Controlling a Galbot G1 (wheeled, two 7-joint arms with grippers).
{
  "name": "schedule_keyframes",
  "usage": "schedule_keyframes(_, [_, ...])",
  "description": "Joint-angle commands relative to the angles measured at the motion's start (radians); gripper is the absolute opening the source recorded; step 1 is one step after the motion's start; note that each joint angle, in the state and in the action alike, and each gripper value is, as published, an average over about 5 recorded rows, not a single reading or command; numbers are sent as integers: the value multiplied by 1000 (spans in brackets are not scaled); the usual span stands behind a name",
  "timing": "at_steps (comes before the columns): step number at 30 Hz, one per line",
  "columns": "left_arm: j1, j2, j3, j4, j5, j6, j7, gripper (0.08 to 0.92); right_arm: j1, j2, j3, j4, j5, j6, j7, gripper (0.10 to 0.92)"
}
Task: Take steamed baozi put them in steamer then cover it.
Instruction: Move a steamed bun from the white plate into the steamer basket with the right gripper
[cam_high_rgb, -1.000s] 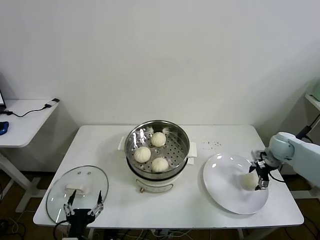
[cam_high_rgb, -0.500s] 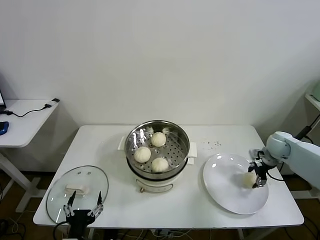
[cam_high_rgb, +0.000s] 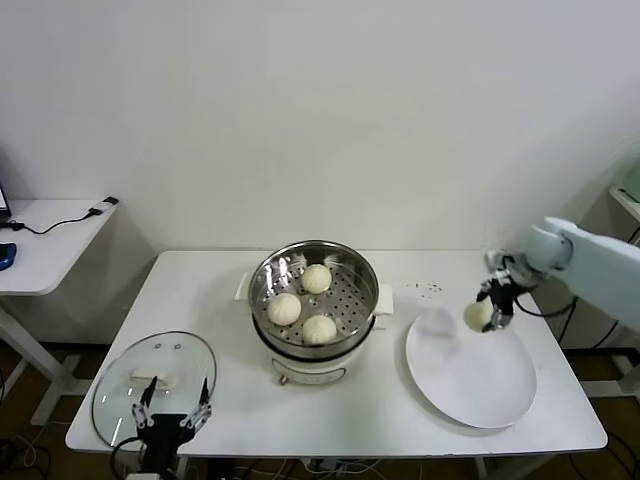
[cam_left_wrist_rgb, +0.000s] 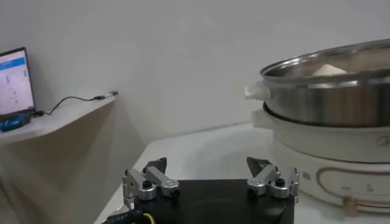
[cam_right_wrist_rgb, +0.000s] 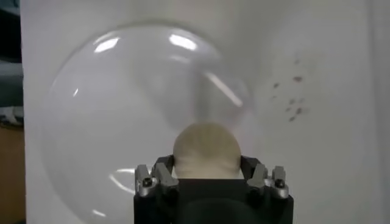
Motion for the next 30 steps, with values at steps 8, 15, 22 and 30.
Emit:
schedule_keyframes(8, [-18, 19, 28, 11, 7, -10, 2, 823, 513, 437, -396, -45, 543, -33, 5, 710])
schedule_keyframes(15, [-10, 18, 39, 18, 10, -26, 1, 823, 462, 586, -388, -14, 609, -72, 44, 712])
schedule_keyframes(22, [-19, 17, 30, 21, -2, -29, 2, 823, 379, 654, -381, -8, 606, -93, 75, 712])
schedule_keyframes(30, [-24, 18, 18, 20, -11, -27, 3, 823, 273, 646, -410, 6, 508, -97, 91, 712])
